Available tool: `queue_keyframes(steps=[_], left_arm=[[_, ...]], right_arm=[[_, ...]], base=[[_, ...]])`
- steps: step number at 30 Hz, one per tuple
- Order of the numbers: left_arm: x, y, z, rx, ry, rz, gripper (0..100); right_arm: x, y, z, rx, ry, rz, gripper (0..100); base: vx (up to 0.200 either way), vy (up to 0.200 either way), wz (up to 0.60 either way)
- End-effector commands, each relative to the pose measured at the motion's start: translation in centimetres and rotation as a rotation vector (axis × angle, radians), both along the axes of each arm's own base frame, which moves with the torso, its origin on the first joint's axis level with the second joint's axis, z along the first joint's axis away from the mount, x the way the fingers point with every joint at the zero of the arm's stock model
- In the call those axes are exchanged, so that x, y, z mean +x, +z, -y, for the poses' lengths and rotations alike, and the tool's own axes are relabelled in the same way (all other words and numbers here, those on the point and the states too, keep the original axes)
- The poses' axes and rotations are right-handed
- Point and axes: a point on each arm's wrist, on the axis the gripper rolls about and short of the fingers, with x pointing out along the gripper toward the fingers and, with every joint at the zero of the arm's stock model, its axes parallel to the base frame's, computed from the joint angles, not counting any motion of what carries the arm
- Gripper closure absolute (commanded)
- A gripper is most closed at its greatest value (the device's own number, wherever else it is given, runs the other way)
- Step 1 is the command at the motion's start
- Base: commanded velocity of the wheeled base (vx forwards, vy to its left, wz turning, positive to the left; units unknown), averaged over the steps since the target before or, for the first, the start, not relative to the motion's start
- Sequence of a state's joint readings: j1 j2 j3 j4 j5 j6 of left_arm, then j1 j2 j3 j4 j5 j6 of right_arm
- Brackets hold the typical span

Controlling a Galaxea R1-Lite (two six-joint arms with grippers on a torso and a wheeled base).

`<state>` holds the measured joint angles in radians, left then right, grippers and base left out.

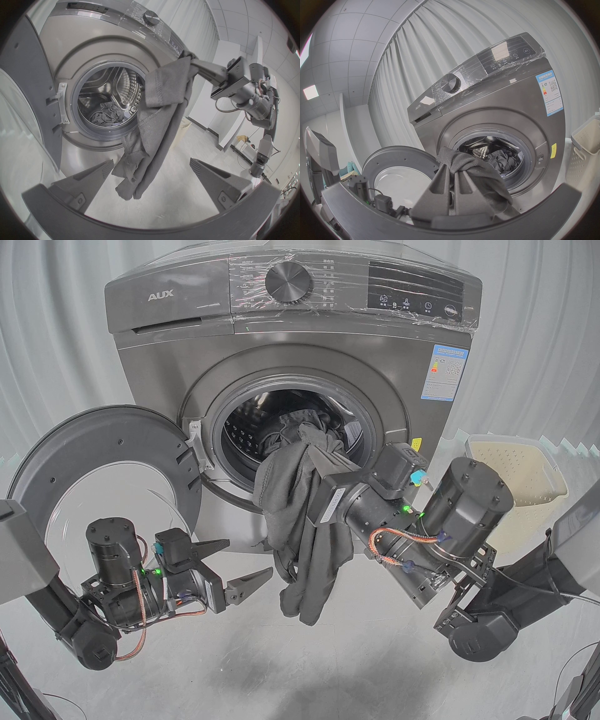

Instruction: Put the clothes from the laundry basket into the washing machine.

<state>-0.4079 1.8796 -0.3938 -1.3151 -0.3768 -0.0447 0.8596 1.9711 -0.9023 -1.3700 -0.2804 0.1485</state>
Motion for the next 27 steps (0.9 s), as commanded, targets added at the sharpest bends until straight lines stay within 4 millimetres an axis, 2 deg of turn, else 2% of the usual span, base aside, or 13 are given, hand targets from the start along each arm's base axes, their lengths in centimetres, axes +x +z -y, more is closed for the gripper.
queue_keyframes(steps=[1, 6, 14, 27], left_arm=[[1.9, -2.0, 1.0, 0.014, 0.001, -0.039, 0], [3.8, -1.9, 1.8, -0.011, 0.029, -0.015, 0], [5.5, -2.2, 2.6, -0.021, 0.045, 0.008, 0], [7.1, -2.6, 3.5, -0.035, 0.055, 0.029, 0]], right_arm=[[-0.1, 0.0, -0.1, 0.003, 0.004, 0.002, 100], [-0.3, -0.1, -0.1, 0.000, 0.008, -0.001, 100], [-0.5, -0.1, -0.3, -0.001, 0.016, -0.002, 100], [-0.6, -0.3, -0.2, -0.005, 0.015, -0.005, 100]], base=[[0.000, 0.000, 0.00], [0.000, 0.000, 0.00], [0.000, 0.000, 0.00], [0.000, 0.000, 0.00]])
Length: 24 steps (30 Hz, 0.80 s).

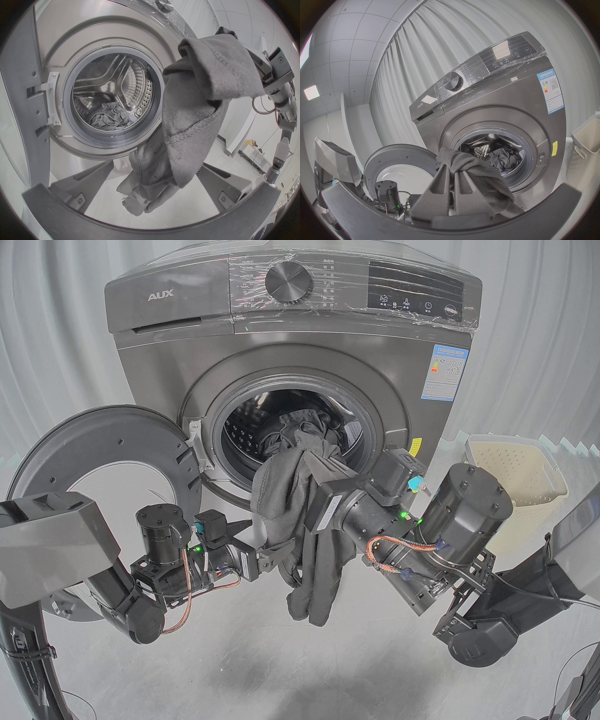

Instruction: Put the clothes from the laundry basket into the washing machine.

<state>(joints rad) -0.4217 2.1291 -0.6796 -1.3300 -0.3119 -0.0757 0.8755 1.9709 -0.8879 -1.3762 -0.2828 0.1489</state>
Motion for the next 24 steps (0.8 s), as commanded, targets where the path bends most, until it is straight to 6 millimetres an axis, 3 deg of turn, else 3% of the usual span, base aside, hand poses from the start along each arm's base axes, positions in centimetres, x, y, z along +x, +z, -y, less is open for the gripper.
queue_keyframes(steps=[1, 4, 5, 15, 24], left_arm=[[0.6, -0.3, 0.4, -0.002, 0.003, 0.004, 0], [0.9, -0.1, 0.7, -0.015, 0.017, 0.015, 0], [1.0, 0.0, 0.7, -0.018, 0.020, 0.016, 100], [0.6, 1.2, 0.1, -0.065, 0.054, 0.094, 100], [-3.9, 5.8, -3.0, -0.126, 0.083, 0.219, 100]], right_arm=[[0.0, 0.0, 0.0, 0.001, 0.001, 0.001, 100], [-0.1, -0.1, 0.1, -0.004, 0.001, -0.003, 100], [-0.1, -0.2, 0.1, -0.005, 0.001, -0.004, 100], [0.0, -0.4, 0.2, -0.011, -0.002, -0.011, 100], [1.0, -2.1, 0.9, -0.055, -0.028, -0.048, 100]], base=[[0.000, 0.000, 0.00], [0.000, 0.000, 0.00], [0.000, 0.000, 0.00], [0.000, 0.000, 0.00], [0.000, 0.000, 0.00]])
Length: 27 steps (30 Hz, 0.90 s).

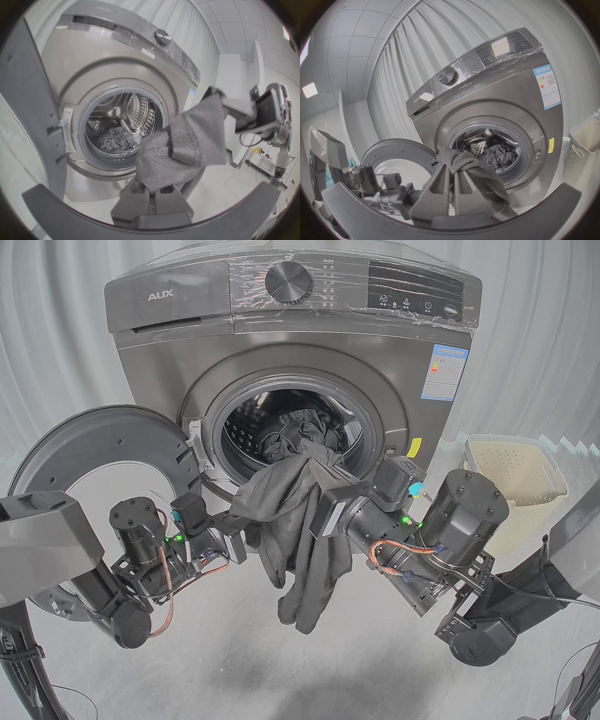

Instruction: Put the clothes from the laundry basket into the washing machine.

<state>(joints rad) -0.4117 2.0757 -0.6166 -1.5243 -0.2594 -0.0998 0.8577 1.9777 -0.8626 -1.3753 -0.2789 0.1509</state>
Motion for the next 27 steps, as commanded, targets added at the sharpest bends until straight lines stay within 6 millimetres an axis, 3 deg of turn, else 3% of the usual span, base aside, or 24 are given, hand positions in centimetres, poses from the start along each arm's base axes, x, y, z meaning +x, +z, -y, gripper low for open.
queue_keyframes(steps=[1, 8, 12, 23, 24, 27], left_arm=[[-3.3, 3.5, -2.2, -0.031, 0.021, 0.072, 100], [-5.8, 5.0, -3.3, -0.048, 0.018, 0.097, 100], [-5.4, 6.2, -3.1, -0.064, 0.025, 0.147, 100], [-5.0, 5.6, -3.3, -0.061, 0.035, 0.124, 100], [-5.0, 5.5, -3.3, -0.058, 0.035, 0.122, 100], [-4.9, 5.6, -3.3, -0.060, 0.035, 0.125, 100]], right_arm=[[0.7, -1.4, 0.4, -0.036, -0.016, -0.032, 100], [0.7, -2.3, 0.4, -0.059, -0.016, -0.052, 100], [0.6, -2.8, 0.4, -0.072, -0.014, -0.063, 100], [0.7, -3.3, 0.8, -0.084, -0.019, -0.080, 100], [0.6, -3.6, 0.9, -0.090, -0.017, -0.088, 0], [0.3, -4.9, 1.5, -0.133, -0.017, -0.131, 0]], base=[[0.000, 0.000, 0.00], [0.000, 0.000, 0.00], [0.000, 0.000, 0.00], [0.000, 0.000, 0.00], [0.000, 0.000, 0.00], [0.000, 0.000, 0.00]])
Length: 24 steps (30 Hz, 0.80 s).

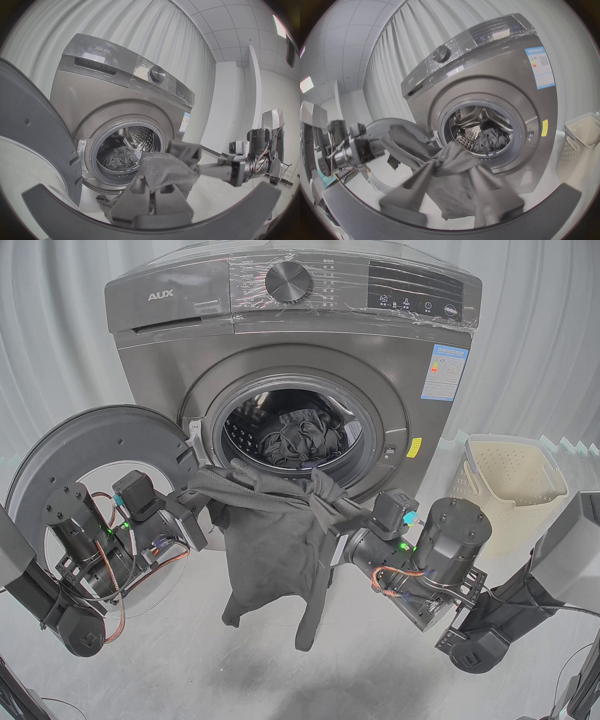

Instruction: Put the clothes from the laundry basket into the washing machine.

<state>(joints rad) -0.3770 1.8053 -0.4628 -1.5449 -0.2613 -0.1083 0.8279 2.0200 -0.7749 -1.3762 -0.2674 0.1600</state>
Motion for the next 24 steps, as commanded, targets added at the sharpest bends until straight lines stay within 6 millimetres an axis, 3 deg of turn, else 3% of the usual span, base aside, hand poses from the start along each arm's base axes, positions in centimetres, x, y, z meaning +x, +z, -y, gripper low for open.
queue_keyframes(steps=[1, 4, 7, 16, 24], left_arm=[[0.1, 0.1, 0.0, -0.001, 0.003, 0.005, 100], [0.0, 0.2, 0.1, -0.001, 0.001, 0.009, 100], [-0.1, 0.2, 0.2, -0.001, -0.006, 0.007, 100], [-0.3, 0.0, 0.5, 0.005, -0.015, 0.003, 100], [-0.4, -0.1, 0.7, 0.007, -0.020, -0.001, 100]], right_arm=[[-0.3, -1.5, 0.6, -0.050, 0.000, -0.049, 0], [-0.9, -3.8, 1.7, -0.135, 0.010, -0.122, 0], [-1.1, -4.9, 1.5, -0.168, 0.029, -0.143, 0], [-0.9, -5.5, 0.0, -0.176, 0.086, -0.124, 0], [-0.5, -4.5, -2.3, -0.131, 0.150, -0.059, 0]], base=[[0.000, 0.000, 0.00], [0.000, 0.000, 0.00], [0.000, 0.000, 0.00], [0.000, 0.000, 0.00], [0.000, 0.000, 0.00]])
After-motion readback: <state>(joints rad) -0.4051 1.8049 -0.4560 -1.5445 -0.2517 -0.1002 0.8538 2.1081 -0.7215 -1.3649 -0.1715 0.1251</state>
